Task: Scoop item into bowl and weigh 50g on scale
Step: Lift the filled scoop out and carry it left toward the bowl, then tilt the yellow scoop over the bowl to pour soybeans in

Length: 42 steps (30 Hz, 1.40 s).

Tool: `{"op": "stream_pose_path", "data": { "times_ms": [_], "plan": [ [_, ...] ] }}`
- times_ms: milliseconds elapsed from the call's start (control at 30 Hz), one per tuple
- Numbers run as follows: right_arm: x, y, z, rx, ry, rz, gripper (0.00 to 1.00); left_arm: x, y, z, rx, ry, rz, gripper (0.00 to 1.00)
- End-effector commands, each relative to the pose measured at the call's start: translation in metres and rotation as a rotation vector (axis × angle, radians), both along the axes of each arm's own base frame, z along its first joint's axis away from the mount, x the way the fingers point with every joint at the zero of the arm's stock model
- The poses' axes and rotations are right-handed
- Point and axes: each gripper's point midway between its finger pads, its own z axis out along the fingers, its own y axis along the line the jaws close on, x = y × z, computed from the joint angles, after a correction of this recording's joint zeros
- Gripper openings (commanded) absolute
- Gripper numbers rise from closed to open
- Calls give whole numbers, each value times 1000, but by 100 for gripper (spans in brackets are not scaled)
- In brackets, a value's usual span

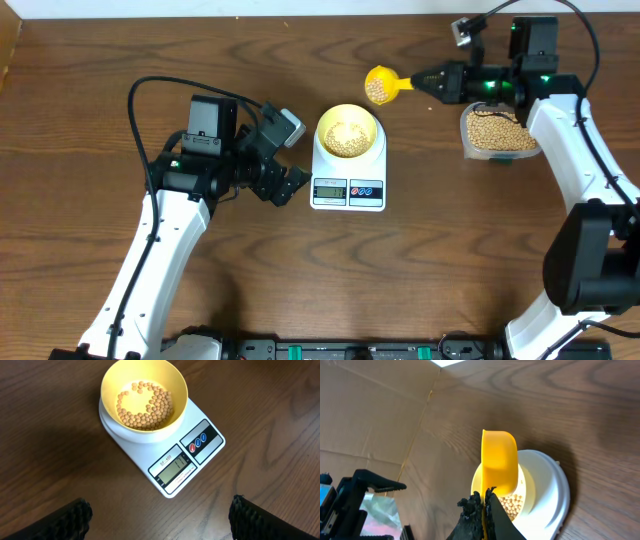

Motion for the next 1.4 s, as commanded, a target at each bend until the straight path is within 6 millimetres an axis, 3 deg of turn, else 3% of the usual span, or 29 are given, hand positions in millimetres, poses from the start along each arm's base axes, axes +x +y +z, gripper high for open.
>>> {"op": "stream_pose_path", "data": {
  "times_ms": [0, 233, 567, 733, 900, 1367],
  "plan": [
    [-5, 12, -2, -6, -23, 44, 1, 0, -2, 8, -13, -26, -21, 90],
    [-11, 28, -2, -33, -93, 114, 1, 0, -2, 8, -13, -26, -21, 90],
    [-20, 49, -3, -157, -447, 323, 1, 0, -2, 8, -13, -26, -21, 90],
    [-9, 45, -17, -318, -546, 331, 1, 0, -2, 8, -13, -26, -21, 90],
    [-15, 58, -19, -384, -715, 446, 1, 0, -2, 8, -13, -26, -21, 90],
    [-15, 59, -21, -417, -763, 474, 1, 0, -2, 8, -13, -26, -21, 90]
  ]
}}
